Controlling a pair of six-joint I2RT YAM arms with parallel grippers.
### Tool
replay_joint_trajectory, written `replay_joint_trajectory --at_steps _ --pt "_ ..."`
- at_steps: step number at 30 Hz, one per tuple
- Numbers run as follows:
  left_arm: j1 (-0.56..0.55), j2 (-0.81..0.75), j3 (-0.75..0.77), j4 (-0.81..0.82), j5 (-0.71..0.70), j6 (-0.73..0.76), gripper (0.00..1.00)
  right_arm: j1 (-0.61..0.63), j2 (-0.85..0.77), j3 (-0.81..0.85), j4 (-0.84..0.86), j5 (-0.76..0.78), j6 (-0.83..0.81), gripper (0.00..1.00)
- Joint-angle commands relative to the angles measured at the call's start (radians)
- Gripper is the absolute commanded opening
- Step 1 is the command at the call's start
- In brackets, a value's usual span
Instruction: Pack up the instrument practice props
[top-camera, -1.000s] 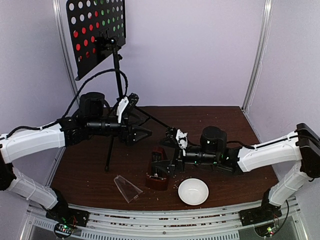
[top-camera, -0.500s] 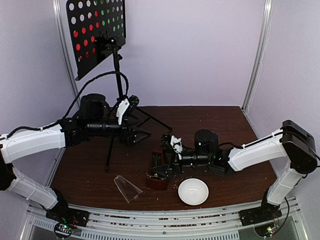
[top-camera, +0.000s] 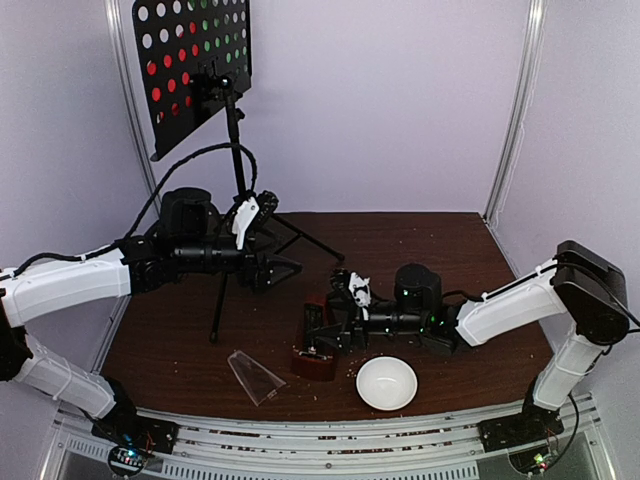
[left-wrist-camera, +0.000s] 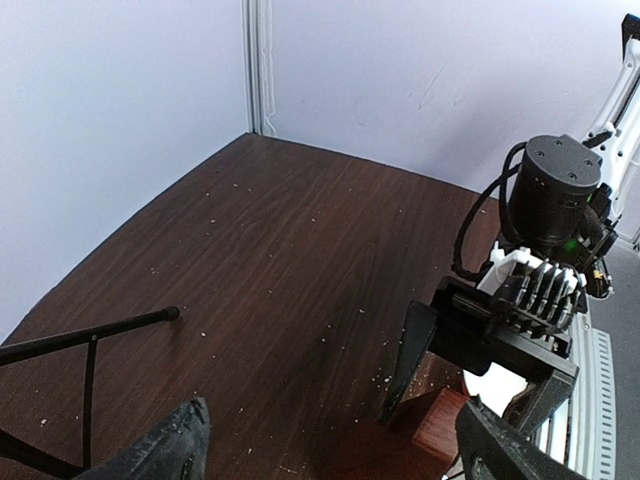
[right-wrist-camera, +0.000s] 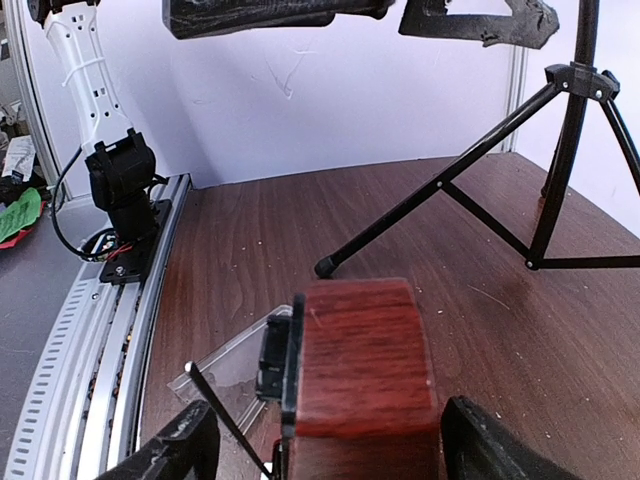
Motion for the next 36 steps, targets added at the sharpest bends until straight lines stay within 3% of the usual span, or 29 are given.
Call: replay_joint_trajectory --at_steps 1,19,36 --pt "0.004 0.000 -0.008 0.020 -0.018 0.022 0.89 -0.009 0.008 -0.019 0.048 0.014 0.011 0.76" --pt "0.005 -0.006 -0.009 0.019 -0.023 0.027 0.89 -0.016 -0.004 -0.070 0.093 0.022 0.042 0.62" --pt "0.004 -0.005 -0.010 0.019 -0.021 0.028 0.89 -0.042 0.015 -0.080 0.145 -0.003 0.096 0.60"
